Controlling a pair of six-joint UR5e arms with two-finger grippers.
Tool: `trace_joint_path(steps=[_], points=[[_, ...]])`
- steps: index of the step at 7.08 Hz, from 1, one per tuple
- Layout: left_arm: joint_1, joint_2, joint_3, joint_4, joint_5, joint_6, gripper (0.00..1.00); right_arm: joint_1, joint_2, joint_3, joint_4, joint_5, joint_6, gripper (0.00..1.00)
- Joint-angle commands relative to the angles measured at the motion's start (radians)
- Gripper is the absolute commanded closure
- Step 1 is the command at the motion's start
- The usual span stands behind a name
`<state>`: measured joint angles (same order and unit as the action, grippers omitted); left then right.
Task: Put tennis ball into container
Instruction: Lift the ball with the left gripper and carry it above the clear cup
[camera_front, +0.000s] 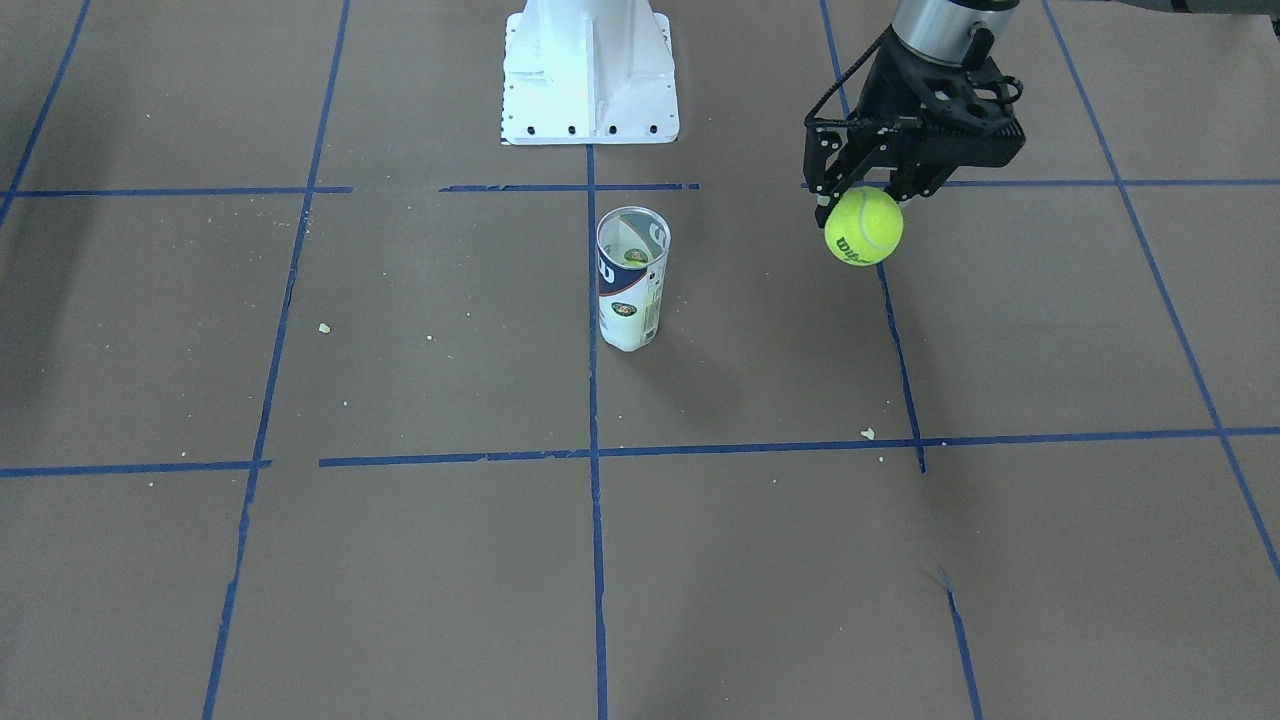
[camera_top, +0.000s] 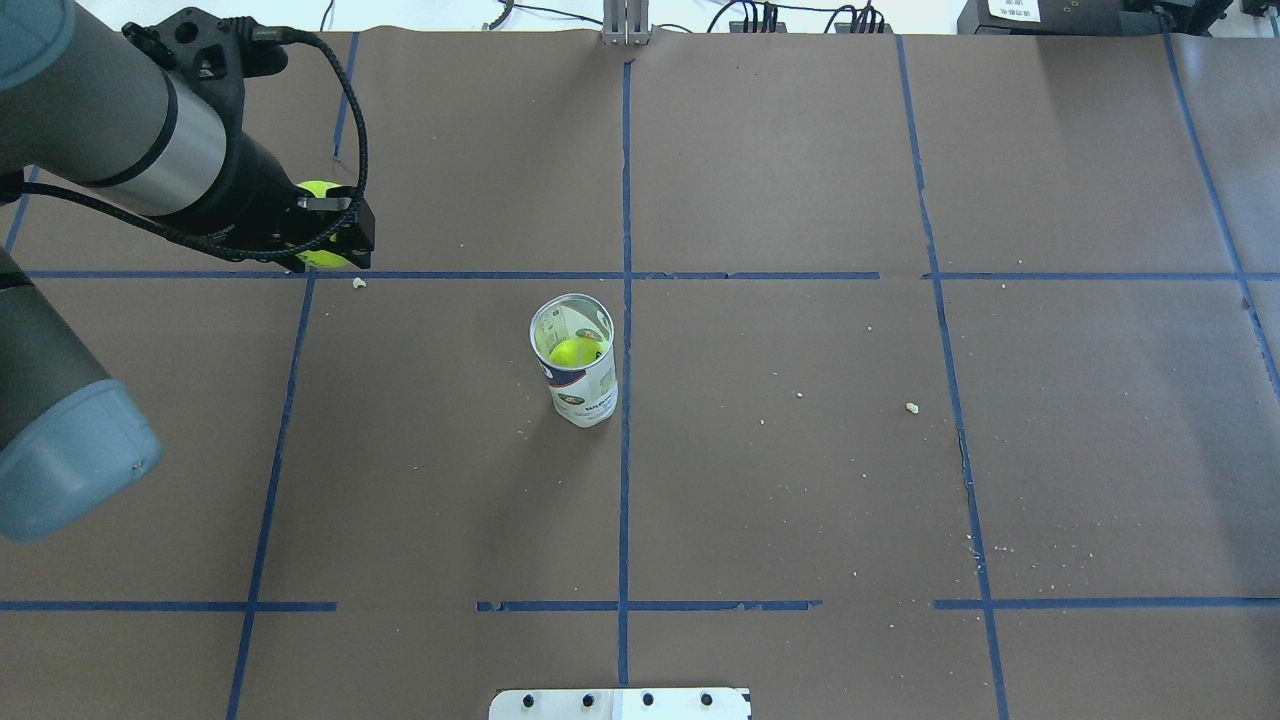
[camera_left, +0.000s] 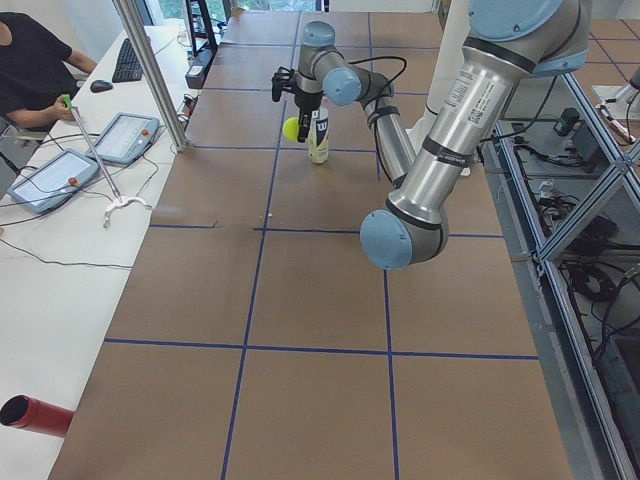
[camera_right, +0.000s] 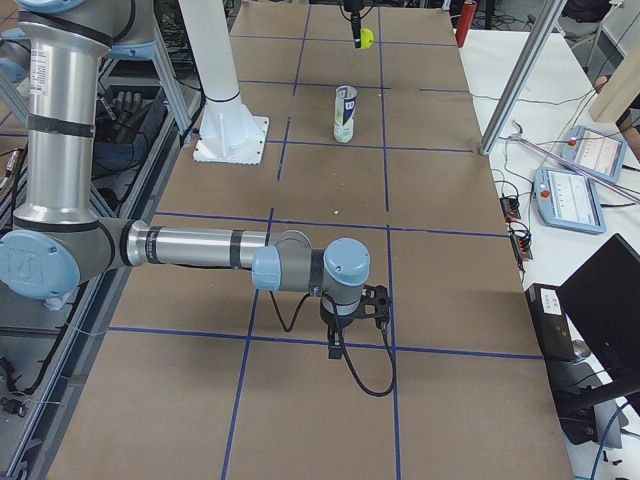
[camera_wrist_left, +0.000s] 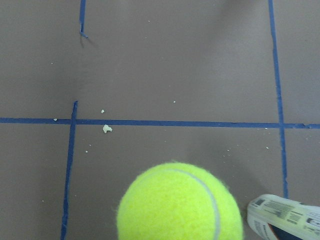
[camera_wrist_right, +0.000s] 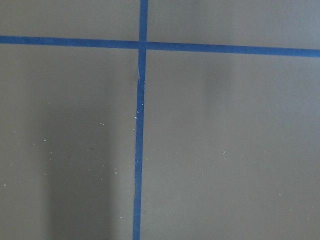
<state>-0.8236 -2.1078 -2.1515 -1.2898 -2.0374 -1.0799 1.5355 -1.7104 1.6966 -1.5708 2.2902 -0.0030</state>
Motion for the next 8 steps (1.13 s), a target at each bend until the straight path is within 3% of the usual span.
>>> trace_joint_path(steps=[1, 2, 5, 8], points=[[0.056, -0.14, 0.025, 0.067, -0.021, -0.122, 1.0, 0.0, 0.0, 0.0, 0.0, 0.0, 0.0, 0.0], [0.113, -0.241, 0.104, 0.099, -0.017, -0.167, 1.0, 0.0, 0.0, 0.0, 0.0, 0.0, 0.0, 0.0], [0.189, -0.355, 0.247, 0.093, 0.034, -0.221, 1.0, 0.0, 0.0, 0.0, 0.0, 0.0, 0.0, 0.0], [0.19, -0.348, 0.263, 0.087, 0.036, -0.215, 1.0, 0.0, 0.0, 0.0, 0.0, 0.0, 0.0, 0.0]])
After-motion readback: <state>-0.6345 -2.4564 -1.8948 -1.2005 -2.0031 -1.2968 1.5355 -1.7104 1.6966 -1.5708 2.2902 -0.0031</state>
